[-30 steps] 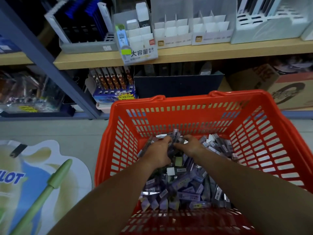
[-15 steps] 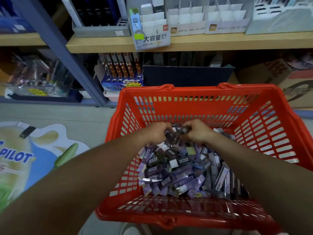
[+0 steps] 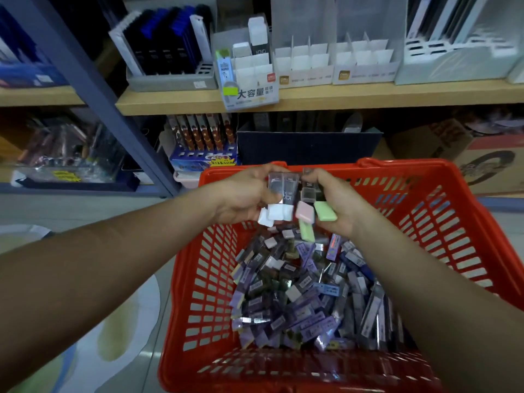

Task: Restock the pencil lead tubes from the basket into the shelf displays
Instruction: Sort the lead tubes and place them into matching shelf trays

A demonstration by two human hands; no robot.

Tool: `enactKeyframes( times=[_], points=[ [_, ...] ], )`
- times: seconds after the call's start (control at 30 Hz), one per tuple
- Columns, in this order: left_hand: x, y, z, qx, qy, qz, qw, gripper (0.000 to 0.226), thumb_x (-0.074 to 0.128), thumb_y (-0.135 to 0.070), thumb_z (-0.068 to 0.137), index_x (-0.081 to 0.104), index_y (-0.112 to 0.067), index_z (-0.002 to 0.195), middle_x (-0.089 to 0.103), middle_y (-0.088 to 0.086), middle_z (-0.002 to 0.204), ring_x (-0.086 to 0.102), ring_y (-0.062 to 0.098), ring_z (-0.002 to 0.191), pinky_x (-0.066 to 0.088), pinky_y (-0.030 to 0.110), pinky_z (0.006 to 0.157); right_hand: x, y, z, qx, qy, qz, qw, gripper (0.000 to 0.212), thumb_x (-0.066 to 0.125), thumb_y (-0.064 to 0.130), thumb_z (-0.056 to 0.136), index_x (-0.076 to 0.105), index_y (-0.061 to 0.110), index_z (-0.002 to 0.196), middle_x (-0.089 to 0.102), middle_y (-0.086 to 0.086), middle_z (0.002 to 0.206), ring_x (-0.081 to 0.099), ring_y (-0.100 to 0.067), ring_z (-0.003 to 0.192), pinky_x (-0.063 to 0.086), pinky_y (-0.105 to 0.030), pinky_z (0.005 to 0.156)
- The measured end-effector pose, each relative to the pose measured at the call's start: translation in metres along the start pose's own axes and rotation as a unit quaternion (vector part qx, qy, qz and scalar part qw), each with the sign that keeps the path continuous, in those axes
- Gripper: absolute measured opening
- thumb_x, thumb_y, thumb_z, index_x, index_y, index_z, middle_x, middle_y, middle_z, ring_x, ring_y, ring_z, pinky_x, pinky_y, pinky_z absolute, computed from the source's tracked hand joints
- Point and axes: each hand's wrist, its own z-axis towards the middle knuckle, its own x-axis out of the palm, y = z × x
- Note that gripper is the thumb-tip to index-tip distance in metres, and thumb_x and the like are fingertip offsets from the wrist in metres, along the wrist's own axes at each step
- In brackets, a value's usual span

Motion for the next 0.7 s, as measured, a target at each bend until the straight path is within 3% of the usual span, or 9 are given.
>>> enactKeyframes(
  times=[0.07, 0.2, 0.33, 0.5, 0.57, 0.7],
  points=[
    [0.009, -0.007, -0.003, 0.029, -0.007, -0.014, 0.999, 0.043, 0.046, 0.012, 0.093, 0.052, -0.015, 0.126, 0.064, 0.013, 0.105, 0.066, 0.026, 0.090, 0.058, 0.043, 0.073, 0.009, 0.002, -0.004, 0.004, 0.014, 0.042, 0.999, 0.024, 0.050, 0.015, 0.090, 0.064, 0.005, 0.107, 0.067, -0.016, 0.092, 0.064, -0.027, 0.078, 0.055, -0.039, 0.071],
    [0.020, -0.015, -0.017, 0.086, -0.034, -0.024, 0.995, 0.036, 0.050, 0.007, 0.093, 0.051, -0.012, 0.123, 0.066, 0.010, 0.093, 0.068, 0.019, 0.077, 0.059, 0.036, 0.064, 0.018, 0.018, -0.013, -0.018, 0.012, 0.006, 1.000, 0.018, 0.050, 0.014, 0.089, 0.066, 0.006, 0.091, 0.066, -0.011, 0.073, 0.063, -0.022, 0.059, 0.055, -0.030, 0.058],
    [0.022, -0.018, -0.027, 0.133, -0.067, -0.066, 0.987, 0.029, 0.048, 0.005, 0.095, 0.051, -0.008, 0.121, 0.068, 0.011, 0.084, 0.069, 0.021, 0.070, 0.060, 0.034, 0.063, 0.030, 0.027, -0.019, -0.013, 0.004, -0.016, 1.000, 0.023, 0.057, 0.024, 0.090, 0.066, 0.006, 0.101, 0.063, -0.009, 0.069, 0.053, -0.015, 0.050, 0.046, -0.021, 0.042],
    [0.025, -0.028, -0.026, 0.113, -0.116, -0.095, 0.982, 0.028, 0.045, -0.006, 0.101, 0.049, -0.011, 0.128, 0.066, 0.015, 0.099, 0.069, 0.020, 0.073, 0.059, 0.031, 0.056, 0.040, 0.031, -0.021, -0.031, -0.012, 0.037, 0.999, 0.025, 0.062, 0.026, 0.093, 0.062, 0.006, 0.107, 0.062, -0.007, 0.064, 0.046, -0.011, 0.046, 0.037, -0.017, 0.035],
    [0.026, -0.033, -0.025, 0.116, -0.130, -0.051, 0.983, 0.029, 0.044, -0.010, 0.102, 0.047, -0.011, 0.130, 0.064, 0.012, 0.096, 0.067, 0.017, 0.069, 0.058, 0.031, 0.056, 0.042, 0.033, -0.021, -0.046, -0.016, 0.040, 0.998, 0.026, 0.062, 0.020, 0.092, 0.061, 0.004, 0.113, 0.062, -0.007, 0.066, 0.048, -0.011, 0.046, 0.038, -0.017, 0.035],
    [0.023, -0.040, -0.023, 0.176, -0.185, 0.129, 0.958, 0.036, 0.051, -0.019, 0.100, 0.043, -0.020, 0.135, 0.060, 0.006, 0.115, 0.062, 0.019, 0.076, 0.056, 0.034, 0.061, 0.049, 0.034, -0.021, -0.046, 0.002, 0.092, 0.995, 0.012, 0.054, 0.007, 0.091, 0.058, 0.006, 0.102, 0.057, -0.002, 0.059, 0.044, -0.008, 0.040, 0.037, -0.015, 0.035]
  ],
)
